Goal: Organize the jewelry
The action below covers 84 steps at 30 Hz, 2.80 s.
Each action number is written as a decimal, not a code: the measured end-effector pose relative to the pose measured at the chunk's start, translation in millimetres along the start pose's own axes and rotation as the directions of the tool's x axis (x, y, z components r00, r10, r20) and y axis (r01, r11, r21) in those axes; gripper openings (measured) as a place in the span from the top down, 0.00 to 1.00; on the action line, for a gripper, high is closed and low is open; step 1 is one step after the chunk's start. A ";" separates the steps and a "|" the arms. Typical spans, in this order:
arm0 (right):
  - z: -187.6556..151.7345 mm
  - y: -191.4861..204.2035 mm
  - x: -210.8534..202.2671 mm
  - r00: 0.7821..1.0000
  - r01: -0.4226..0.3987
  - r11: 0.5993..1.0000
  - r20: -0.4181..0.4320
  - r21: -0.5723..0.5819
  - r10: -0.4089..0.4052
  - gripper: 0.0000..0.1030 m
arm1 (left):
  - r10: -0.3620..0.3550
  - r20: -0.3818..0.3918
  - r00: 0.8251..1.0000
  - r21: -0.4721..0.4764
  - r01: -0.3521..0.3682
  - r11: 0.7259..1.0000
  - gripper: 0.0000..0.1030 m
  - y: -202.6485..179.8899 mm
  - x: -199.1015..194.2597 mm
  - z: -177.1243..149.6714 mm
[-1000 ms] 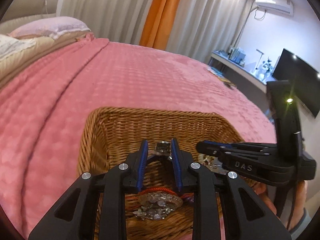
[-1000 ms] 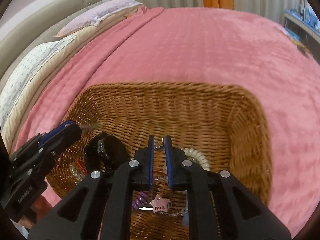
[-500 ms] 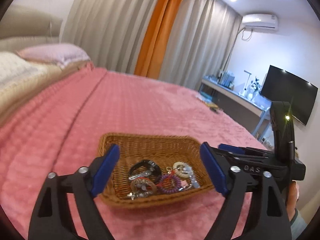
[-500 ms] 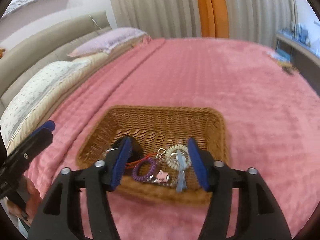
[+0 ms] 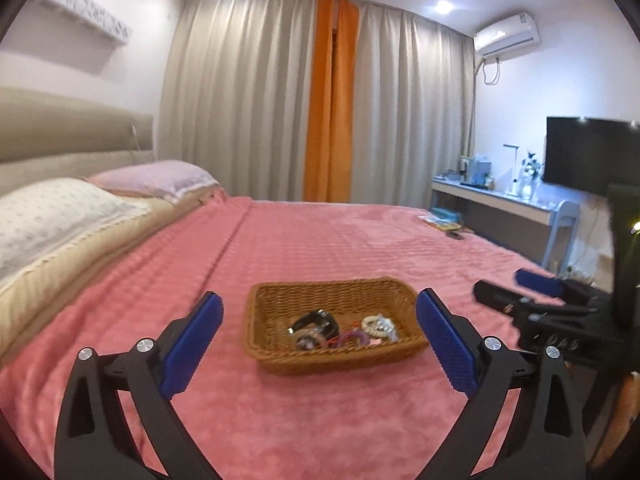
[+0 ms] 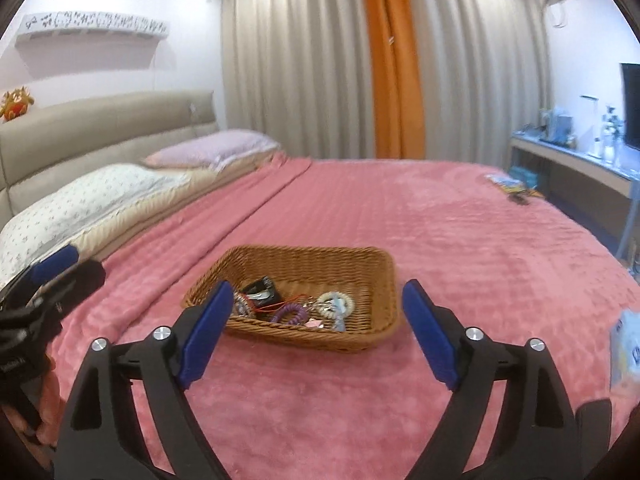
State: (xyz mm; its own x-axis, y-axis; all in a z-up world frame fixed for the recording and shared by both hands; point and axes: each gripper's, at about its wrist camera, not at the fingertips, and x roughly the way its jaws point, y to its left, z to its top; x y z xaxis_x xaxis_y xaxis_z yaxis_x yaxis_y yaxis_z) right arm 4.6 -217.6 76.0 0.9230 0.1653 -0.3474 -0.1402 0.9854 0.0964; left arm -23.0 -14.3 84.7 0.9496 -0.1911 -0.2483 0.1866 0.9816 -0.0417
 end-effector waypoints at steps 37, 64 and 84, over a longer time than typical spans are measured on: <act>-79.3 -8.1 35.5 0.987 0.159 0.987 0.002 -0.036 -0.159 0.08 | 0.101 -0.074 0.992 0.021 -0.099 0.995 0.07 -3.3 41.2 -81.2; -82.0 0.5 33.9 0.986 0.168 0.984 0.016 -0.064 -0.167 0.08 | 0.091 -0.120 0.989 -0.039 -0.097 0.995 0.07 6.8 46.5 -86.3; -82.1 2.0 32.0 0.986 0.167 0.983 0.025 -0.081 -0.165 0.08 | 0.099 -0.133 0.986 -0.038 -0.105 0.994 0.07 7.6 49.6 -88.2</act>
State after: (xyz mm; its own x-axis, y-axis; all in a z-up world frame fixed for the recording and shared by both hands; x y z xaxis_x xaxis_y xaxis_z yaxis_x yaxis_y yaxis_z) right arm 4.4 -207.1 -11.5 0.9423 -0.0006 -0.3348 -0.0131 0.9992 -0.0385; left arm 3.3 -15.7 -13.3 0.9215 -0.0902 -0.3777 0.0762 0.9957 -0.0518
